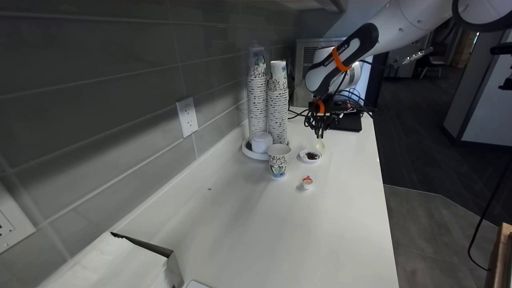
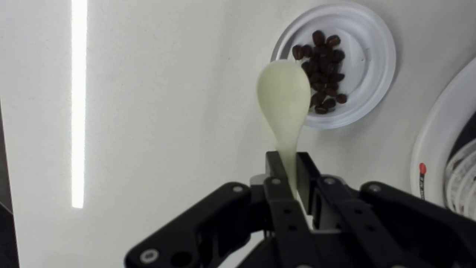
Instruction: Use the spoon to scoop up the contents in the lid and put them inside the cup
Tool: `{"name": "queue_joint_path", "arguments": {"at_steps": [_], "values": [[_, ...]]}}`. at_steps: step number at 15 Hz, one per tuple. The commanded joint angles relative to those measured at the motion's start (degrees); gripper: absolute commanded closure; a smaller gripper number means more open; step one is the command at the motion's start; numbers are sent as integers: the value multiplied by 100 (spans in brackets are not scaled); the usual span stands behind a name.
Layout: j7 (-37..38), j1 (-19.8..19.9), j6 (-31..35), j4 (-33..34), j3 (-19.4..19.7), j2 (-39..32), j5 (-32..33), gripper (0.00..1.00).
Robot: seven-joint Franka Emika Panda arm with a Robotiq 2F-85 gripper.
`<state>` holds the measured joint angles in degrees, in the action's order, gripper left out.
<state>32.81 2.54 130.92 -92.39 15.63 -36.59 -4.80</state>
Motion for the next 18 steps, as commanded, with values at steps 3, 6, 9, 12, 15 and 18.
{"name": "queue_joint_path", "arguments": {"at_steps": [3,6,9,12,15,18], "values": [[673,-182,419,-72,148,-6,384,97],[1022,-221,769,-40,129,-148,455,97],[1075,-244,795,20,65,-273,443,97],[1178,-354,910,0,166,-353,566,97],[1249,-423,1055,-38,234,-383,713,97],[1336,-511,1191,-84,310,-387,884,97]]}}
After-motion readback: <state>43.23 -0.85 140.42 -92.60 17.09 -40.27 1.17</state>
